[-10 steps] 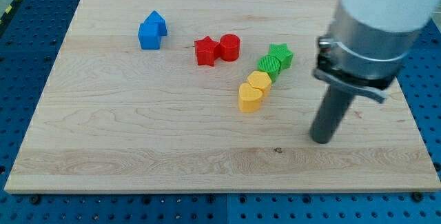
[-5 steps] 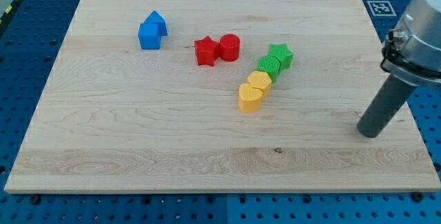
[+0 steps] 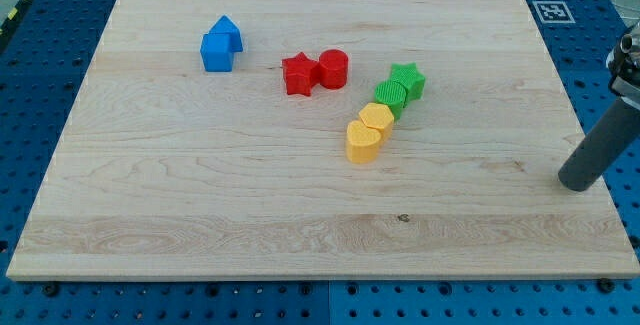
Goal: Move your arm above the red circle
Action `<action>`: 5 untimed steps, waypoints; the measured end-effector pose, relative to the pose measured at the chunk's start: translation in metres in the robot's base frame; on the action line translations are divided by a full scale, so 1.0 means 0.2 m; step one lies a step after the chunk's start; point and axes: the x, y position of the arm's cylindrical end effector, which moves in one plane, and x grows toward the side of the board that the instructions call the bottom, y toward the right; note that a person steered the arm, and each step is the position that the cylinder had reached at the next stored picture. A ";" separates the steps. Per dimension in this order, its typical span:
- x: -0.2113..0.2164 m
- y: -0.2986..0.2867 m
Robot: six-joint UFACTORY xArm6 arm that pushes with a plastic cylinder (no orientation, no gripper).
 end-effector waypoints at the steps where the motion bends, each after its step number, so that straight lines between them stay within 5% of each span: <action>1: -0.14 0.02; 5: -0.68 -0.07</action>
